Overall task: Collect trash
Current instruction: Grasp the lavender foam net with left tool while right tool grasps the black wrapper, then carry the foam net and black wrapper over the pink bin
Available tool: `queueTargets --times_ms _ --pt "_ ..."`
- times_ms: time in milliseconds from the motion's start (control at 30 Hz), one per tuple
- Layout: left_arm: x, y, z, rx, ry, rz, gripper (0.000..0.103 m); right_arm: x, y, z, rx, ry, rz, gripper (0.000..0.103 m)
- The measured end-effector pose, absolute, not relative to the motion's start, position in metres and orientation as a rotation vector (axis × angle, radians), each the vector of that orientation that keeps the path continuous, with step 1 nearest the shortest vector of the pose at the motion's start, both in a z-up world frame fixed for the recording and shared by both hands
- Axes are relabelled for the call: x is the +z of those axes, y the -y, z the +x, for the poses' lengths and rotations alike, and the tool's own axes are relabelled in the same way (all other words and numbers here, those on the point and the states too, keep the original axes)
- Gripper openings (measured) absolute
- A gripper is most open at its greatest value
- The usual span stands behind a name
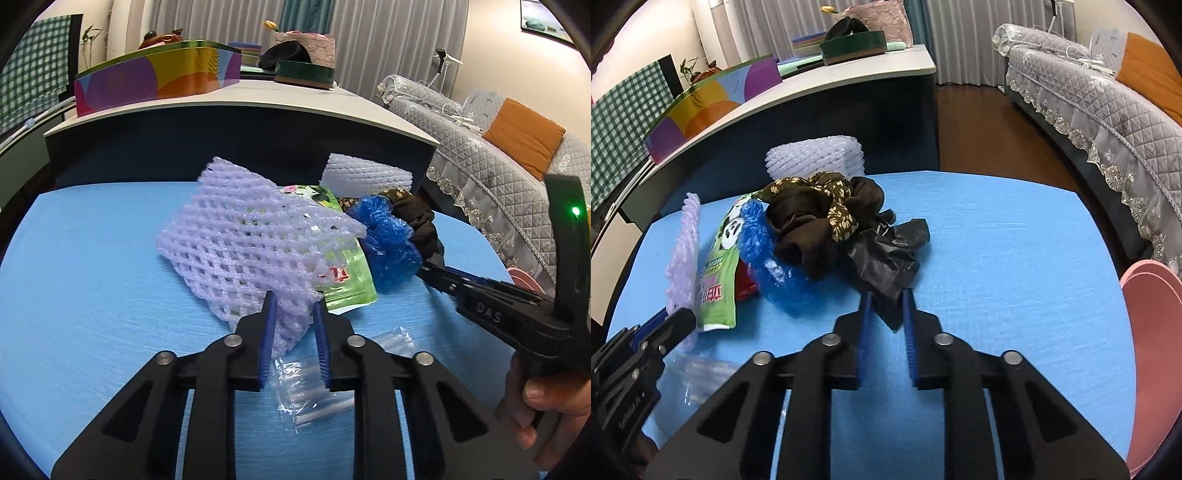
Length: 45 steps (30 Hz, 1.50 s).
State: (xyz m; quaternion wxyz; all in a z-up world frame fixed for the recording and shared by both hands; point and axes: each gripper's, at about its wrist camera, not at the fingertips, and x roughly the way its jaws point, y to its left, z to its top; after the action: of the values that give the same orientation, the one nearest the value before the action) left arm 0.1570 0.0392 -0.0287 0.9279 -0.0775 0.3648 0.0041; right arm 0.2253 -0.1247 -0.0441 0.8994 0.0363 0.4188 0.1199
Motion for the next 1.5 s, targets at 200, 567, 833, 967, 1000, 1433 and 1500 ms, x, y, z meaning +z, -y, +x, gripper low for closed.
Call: queueTargets --times_ms 200,567,833,967,1000,1433,1500 --pt "-0.015 -0.039 0.147 0.009 -0.713 -0.159 0.016 -0.03 0.133 0.206 0.245 -0.827 0.084 0.008" --pt "0.009 -0.028 0.118 -0.027 -0.654 -0.141 0.015 0.001 0.15 0.163 0.225 -0.759 0.102 0.006" --pt "0.018 -0.016 0.102 -0.066 -0.64 -0.141 0.015 0.026 0.16 0.131 0.218 -0.7 0.09 0.006" --pt "0.025 -0.009 0.094 -0.081 -0.628 -0.13 0.015 0.035 0.173 0.118 0.198 -0.674 0.098 0.006" --pt "0.027 -0.008 0.093 -0.084 -0.625 -0.129 0.015 0.037 0.177 0.115 0.191 -0.67 0.099 0.006" --pt "0.037 0.017 0.083 -0.145 -0.601 -0.096 0.015 0.059 0.217 0.083 0.121 -0.612 0.114 0.006" --pt "0.038 0.021 0.082 -0.154 -0.599 -0.094 0.015 0.063 0.224 0.078 0.107 -0.602 0.116 0.006"
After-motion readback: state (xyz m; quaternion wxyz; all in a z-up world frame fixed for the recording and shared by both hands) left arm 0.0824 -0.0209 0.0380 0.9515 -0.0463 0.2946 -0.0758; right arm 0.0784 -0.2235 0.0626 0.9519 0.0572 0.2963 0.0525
